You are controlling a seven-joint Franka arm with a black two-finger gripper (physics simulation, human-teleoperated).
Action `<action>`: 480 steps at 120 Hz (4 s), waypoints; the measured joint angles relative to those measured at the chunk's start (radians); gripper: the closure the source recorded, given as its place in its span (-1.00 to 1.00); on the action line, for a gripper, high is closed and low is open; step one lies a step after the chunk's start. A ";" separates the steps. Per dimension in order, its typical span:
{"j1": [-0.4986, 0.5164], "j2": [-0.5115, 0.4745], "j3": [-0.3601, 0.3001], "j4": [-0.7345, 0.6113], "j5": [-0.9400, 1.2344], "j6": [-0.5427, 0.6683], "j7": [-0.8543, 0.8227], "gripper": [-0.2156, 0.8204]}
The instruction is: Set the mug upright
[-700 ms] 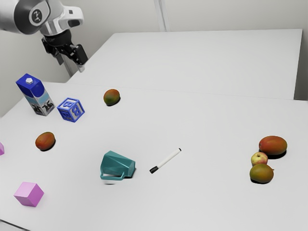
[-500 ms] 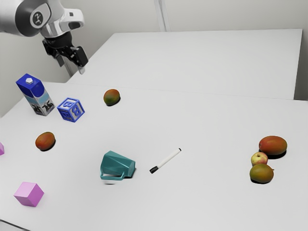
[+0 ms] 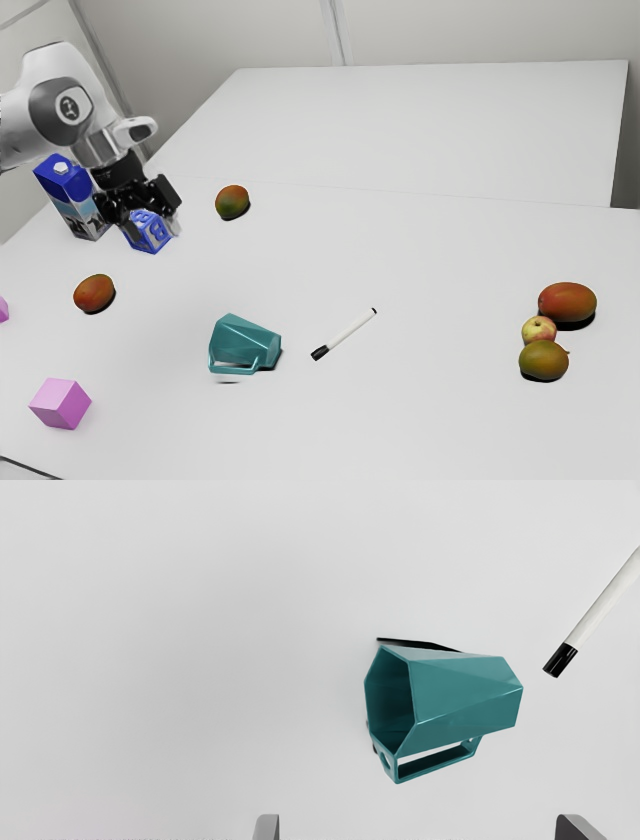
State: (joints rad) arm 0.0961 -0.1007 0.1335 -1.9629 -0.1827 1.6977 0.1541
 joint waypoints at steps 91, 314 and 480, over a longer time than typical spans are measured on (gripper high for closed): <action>0.032 0.192 -0.001 -0.222 -0.395 0.056 0.004 -0.58; -0.042 0.275 -0.195 0.017 0.031 0.254 -0.092 0.93; -0.075 0.229 -0.247 -0.188 0.139 0.661 -0.259 0.93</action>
State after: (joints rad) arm 0.0213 0.1285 -0.1132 -2.1511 -0.0439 2.3587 -0.1047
